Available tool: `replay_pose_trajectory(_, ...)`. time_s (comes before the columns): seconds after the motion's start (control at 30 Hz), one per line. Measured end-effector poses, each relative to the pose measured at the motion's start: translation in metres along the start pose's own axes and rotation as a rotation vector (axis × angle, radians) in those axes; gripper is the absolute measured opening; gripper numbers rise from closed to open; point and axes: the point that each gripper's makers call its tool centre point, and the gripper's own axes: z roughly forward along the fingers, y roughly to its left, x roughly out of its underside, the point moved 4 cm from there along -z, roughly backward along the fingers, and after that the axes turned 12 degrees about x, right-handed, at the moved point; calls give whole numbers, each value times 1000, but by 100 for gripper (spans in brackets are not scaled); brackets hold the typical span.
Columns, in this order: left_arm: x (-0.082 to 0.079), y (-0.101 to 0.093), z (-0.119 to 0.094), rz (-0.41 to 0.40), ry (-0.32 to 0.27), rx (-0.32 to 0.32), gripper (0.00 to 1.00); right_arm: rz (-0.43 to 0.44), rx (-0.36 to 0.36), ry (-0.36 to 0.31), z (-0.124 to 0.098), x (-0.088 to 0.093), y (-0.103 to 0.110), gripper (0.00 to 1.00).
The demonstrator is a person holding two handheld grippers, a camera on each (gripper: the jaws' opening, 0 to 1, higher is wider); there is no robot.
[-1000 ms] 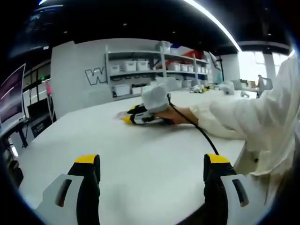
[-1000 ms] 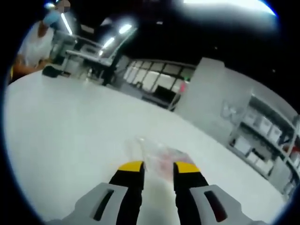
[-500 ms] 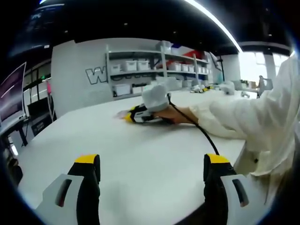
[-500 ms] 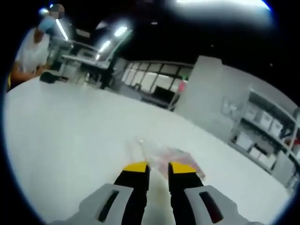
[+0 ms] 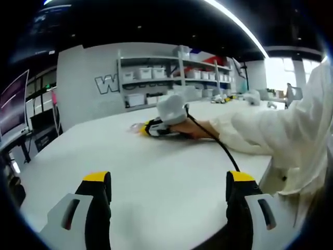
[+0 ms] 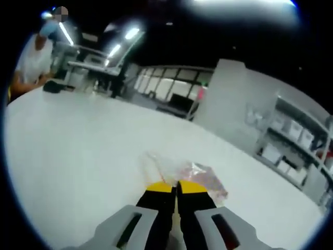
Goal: Open the resealable bag by pulling the two sides of the seal apart until the entire bag opening is separated and visibly accessible.
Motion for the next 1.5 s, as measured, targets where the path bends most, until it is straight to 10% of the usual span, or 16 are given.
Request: replay_pose_trajectory(1.5, -5, -1, -10, 18, 2, -17, 90, 111, 151, -61, 19, -24, -51, 0)
